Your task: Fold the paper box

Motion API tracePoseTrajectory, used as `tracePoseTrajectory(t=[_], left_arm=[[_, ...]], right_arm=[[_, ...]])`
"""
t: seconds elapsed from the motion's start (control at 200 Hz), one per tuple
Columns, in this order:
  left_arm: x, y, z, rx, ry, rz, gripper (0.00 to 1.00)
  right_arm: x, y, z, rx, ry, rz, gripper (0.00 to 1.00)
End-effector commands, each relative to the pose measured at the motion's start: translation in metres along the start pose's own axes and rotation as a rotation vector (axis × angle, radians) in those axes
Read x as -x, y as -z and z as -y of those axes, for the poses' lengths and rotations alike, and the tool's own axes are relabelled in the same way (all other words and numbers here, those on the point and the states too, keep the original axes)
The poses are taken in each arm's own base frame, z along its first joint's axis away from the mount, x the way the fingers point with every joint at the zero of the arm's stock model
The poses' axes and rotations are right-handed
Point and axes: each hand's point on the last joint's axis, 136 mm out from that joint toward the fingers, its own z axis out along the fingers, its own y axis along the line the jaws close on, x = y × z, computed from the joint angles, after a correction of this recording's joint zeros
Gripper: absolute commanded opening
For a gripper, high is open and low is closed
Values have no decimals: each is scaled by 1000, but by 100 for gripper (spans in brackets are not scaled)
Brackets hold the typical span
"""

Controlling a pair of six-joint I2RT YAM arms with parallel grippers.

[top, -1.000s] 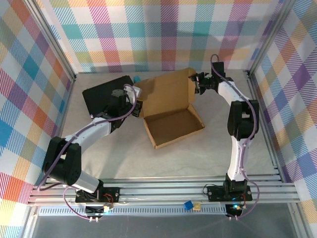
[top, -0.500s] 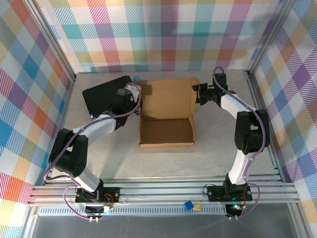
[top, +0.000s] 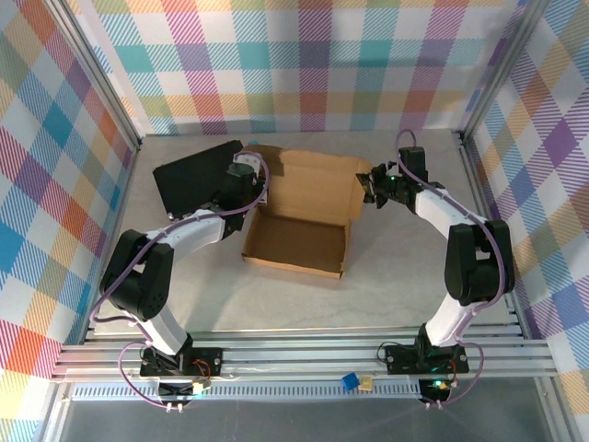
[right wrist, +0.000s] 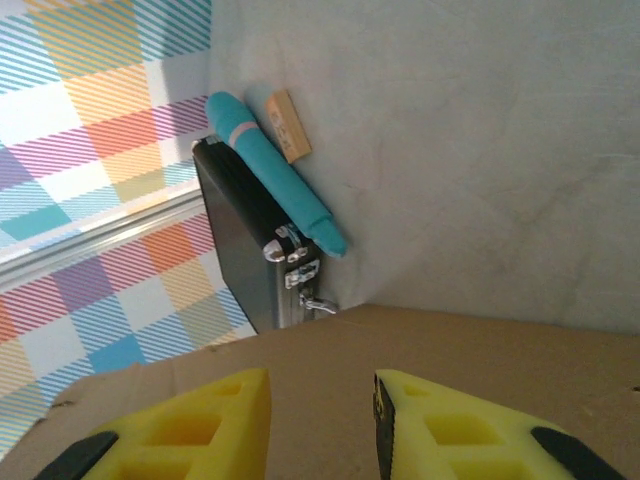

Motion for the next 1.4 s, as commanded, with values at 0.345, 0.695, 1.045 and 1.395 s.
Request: tracePoseTrajectory(t=[0.345, 0.695, 1.045, 1.395], left_arm=[[14, -4, 10, 50, -6, 69, 0], [15, 2, 10, 31, -7, 105, 0], [16, 3, 13, -1, 53, 163, 0], [15, 7, 9, 12, 71, 176, 0]], right_arm=[[-25, 15, -10, 35, 381, -58, 22], [-29, 26, -15, 91, 117, -83, 39], [-43, 18, 2, -36, -442, -90, 48], [-57, 21, 29, -118, -752, -113, 56]])
